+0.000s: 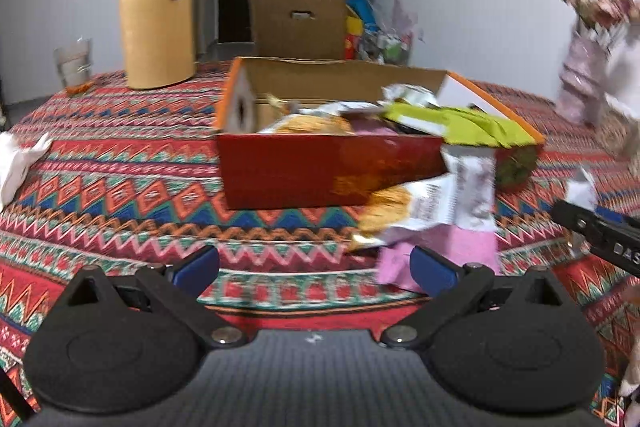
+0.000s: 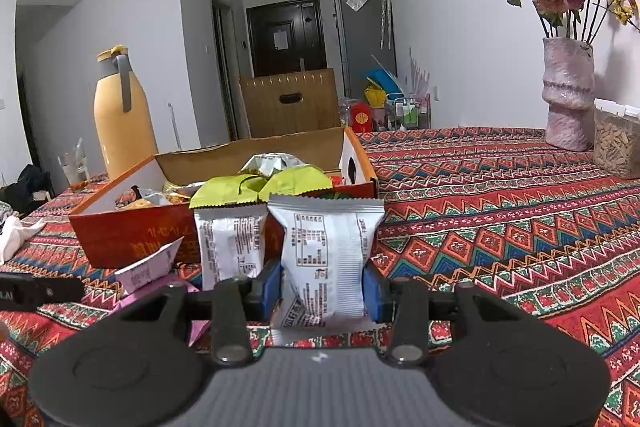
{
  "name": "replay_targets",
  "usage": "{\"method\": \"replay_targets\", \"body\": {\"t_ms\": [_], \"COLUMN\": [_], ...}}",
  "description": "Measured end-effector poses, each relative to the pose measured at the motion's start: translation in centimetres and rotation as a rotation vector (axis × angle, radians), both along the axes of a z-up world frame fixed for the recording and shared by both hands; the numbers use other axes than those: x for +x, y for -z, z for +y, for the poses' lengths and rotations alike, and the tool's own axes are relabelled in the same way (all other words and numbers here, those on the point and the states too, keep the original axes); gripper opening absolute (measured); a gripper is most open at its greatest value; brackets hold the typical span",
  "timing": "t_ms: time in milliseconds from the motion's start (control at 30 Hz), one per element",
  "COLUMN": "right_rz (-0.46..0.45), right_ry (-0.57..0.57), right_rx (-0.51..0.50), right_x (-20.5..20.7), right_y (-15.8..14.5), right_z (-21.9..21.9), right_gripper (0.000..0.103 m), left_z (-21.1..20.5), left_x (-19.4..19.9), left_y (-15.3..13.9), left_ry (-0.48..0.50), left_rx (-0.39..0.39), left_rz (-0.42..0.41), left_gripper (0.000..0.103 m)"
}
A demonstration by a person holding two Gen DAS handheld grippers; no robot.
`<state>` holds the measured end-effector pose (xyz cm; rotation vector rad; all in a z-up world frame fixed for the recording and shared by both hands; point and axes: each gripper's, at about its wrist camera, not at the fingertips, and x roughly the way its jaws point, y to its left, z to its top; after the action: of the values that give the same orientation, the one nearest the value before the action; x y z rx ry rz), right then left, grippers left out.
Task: Organize snacks
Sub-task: 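Grasp a white wrapped packet with the right gripper, then grasp the pink packet with the left gripper while the right holds the white packet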
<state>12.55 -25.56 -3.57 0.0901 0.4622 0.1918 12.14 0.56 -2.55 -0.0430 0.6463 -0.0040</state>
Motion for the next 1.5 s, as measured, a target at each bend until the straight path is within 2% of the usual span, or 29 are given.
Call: {"method": "replay_targets", "body": {"t_ms": [300, 533, 867, 1067, 1200, 1367, 1500], "right_rz": [0.02, 0.043, 0.043, 0.04, 0.04, 0.033, 0.036], "right_ry": [0.029, 0.081, 0.079, 0.072, 0.07, 0.057, 0.053], "right_rx": [-0.021, 0.009, 0.037, 0.044, 0.045, 0.051, 0.053], "right_x": [0.2, 0.6, 0.5, 0.4, 0.4, 0.3, 0.4], "right_y": [0.3, 0.5, 0.5, 0.4, 0.5, 0.4, 0.5], "right_z": [0.0, -1.0, -1.4, -1.5, -1.5, -1.5, -1.4], "right_gripper": [0.042, 0.042, 0.042, 0.042, 0.042, 0.042, 0.042], "left_z": [-5.3, -7.9, -9.4, -9.0, -9.0, -8.8, -8.2], "left_x": [2.2, 4.1, 5.3, 5.6, 5.5, 4.7, 3.9], "left_y": [0.2, 1.0, 2.2, 3.0, 2.9, 2.5, 2.3], "left_ry": [0.057, 0.05, 0.027, 0.023, 0.027, 0.047, 0.058], "left_rx": [0.038, 0.052, 0.066, 0.038, 0.045, 0.046, 0.031], "left_rz": [0.059, 0.102, 0.124, 0.151, 0.141, 0.126, 0.123], "left_gripper": [0.103, 0.103, 0.103, 0.103, 0.092, 0.071, 0.068]}}
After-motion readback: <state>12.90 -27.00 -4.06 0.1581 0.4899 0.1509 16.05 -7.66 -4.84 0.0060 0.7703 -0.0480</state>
